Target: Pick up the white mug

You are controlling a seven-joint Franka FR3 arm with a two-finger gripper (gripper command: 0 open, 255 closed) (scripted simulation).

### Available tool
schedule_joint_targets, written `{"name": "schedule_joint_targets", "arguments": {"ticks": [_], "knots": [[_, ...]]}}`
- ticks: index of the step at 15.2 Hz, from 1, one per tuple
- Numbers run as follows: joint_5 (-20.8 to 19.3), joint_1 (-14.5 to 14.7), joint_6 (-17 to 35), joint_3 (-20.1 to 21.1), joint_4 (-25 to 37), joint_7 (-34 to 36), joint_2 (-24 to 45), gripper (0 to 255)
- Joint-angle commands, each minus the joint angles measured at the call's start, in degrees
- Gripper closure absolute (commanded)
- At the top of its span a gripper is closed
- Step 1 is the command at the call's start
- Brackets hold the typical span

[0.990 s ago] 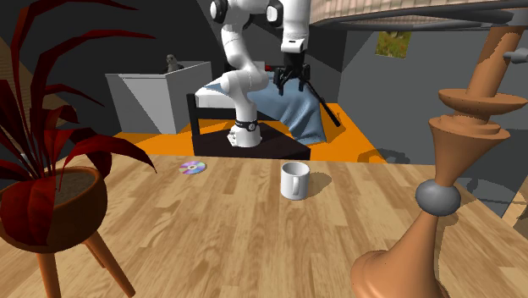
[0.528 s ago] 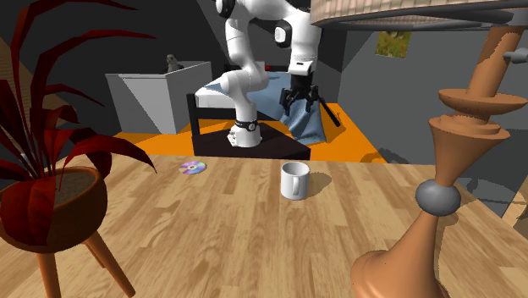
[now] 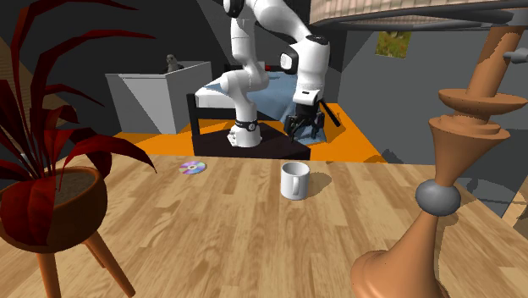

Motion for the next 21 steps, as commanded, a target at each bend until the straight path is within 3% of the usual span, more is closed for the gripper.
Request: {"name": "schedule_joint_targets", "arguments": {"ticks": [1,6,15,16,21], "knots": [[-0.77,-0.27,2.4,-0.15,2.09,0.83,4.17,0],[-2.63,-0.77,7.3,-1.03,8.48,2.6,14.85,0],[-2.84,-0.71,12.53,-1.12,7.7,2.79,19.3,0],[-2.84,-0.74,12.44,-1.14,7.9,2.74,19.42,255],[-2.85,-0.73,12.47,-1.14,7.91,2.74,19.45,255]]}}
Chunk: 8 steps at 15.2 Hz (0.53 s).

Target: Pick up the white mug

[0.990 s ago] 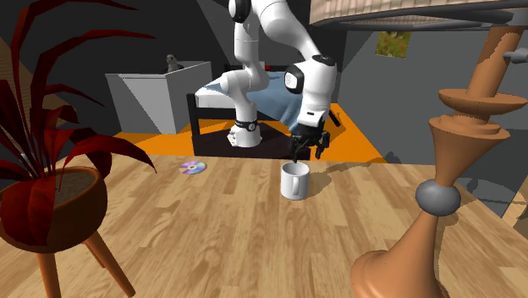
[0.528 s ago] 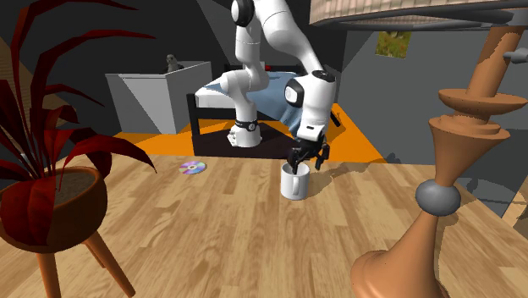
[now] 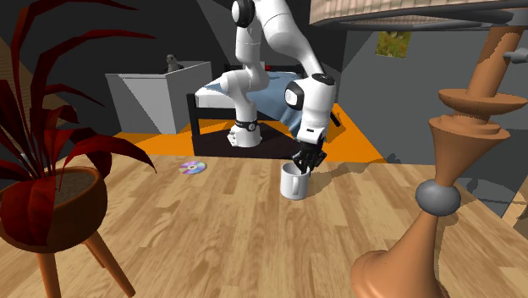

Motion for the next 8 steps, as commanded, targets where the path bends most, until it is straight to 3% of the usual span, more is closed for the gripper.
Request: {"name": "schedule_joint_targets", "arguments": {"ticks": [1,8], "knots": [[-0.01,-0.01,0.0,-0.02,0.0,0.0,0.02,255],[0.11,-0.01,-2.67,0.05,0.11,-0.06,-2.54,255]]}}
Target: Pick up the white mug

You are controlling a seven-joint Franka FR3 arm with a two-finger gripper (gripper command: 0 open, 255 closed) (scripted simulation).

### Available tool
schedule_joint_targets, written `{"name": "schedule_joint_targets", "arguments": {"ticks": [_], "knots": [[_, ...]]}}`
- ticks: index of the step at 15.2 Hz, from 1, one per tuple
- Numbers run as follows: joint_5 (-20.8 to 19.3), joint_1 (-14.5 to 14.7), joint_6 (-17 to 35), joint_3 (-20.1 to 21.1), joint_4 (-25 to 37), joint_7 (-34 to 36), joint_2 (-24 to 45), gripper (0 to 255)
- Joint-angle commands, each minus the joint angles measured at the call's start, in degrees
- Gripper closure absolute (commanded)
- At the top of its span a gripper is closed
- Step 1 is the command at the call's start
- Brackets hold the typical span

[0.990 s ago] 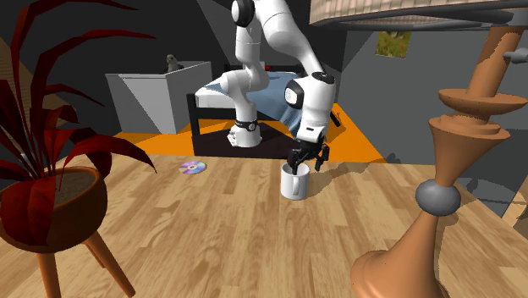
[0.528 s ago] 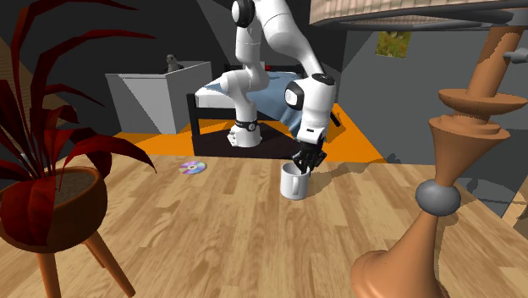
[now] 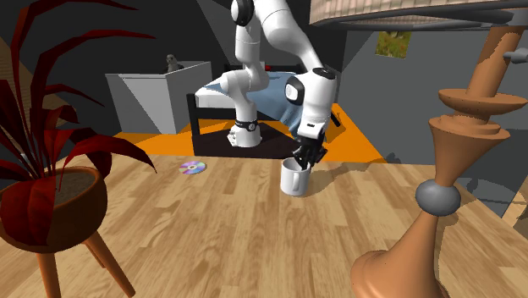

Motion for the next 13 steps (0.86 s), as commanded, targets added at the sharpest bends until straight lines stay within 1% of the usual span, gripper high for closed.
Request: {"name": "schedule_joint_targets", "arguments": {"ticks": [1,11,13], "knots": [[0.06,-0.03,-1.26,0.01,0.0,-0.08,-1.26,255],[0.31,-0.06,-8.35,0.07,1.81,-0.3,-6.55,255],[0.32,-0.06,-8.46,0.07,1.84,-0.3,-6.63,255]]}}
